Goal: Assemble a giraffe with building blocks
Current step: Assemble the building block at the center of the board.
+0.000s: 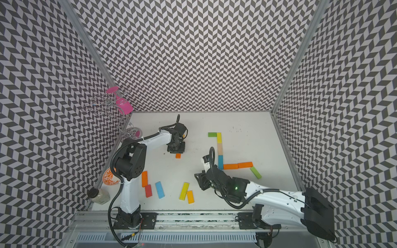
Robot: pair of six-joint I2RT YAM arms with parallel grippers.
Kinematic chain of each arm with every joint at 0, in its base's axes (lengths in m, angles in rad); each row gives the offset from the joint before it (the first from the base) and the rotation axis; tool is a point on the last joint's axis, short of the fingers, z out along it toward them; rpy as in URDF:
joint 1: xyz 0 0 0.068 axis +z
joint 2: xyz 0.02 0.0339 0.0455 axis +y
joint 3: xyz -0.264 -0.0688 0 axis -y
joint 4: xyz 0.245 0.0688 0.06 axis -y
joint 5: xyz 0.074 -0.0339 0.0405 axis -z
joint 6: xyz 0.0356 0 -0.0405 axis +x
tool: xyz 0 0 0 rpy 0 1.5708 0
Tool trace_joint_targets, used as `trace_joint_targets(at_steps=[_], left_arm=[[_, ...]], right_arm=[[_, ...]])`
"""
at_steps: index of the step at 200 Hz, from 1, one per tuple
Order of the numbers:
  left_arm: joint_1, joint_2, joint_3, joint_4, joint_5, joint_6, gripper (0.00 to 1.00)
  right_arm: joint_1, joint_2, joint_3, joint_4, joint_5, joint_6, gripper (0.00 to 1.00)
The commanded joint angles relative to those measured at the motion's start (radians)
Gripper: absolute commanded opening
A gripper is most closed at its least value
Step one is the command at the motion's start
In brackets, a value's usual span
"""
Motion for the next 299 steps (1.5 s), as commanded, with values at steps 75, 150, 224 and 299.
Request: trace_joint_targets(at_steps=[75,150,224,299], left_arm=[[-0.006,-0.128,0.045,-0.025,0.006,0.007,0.71],[0.038,-0.574,-0.027,-0.094,-0.008,0.015,0.77],[0.120,-0.972,-0.407,-0.194,0.077,-0.072,0.84],[-0.011,-1.104,-0.768,-0.175,0.152,-0.258,1.00]], right_arm=[[-0.006,-0.011,0.018,0.023,0.001,-0.001,0.47],[-0.004,0.007,0.097,-0.058,-0.029,0.067,0.47],[0.047,0.040,0.092,-0.029,-0.033,0.124,0.47],[0.332,0.232,0.137,0.042,0.058,-0.164,0.47]])
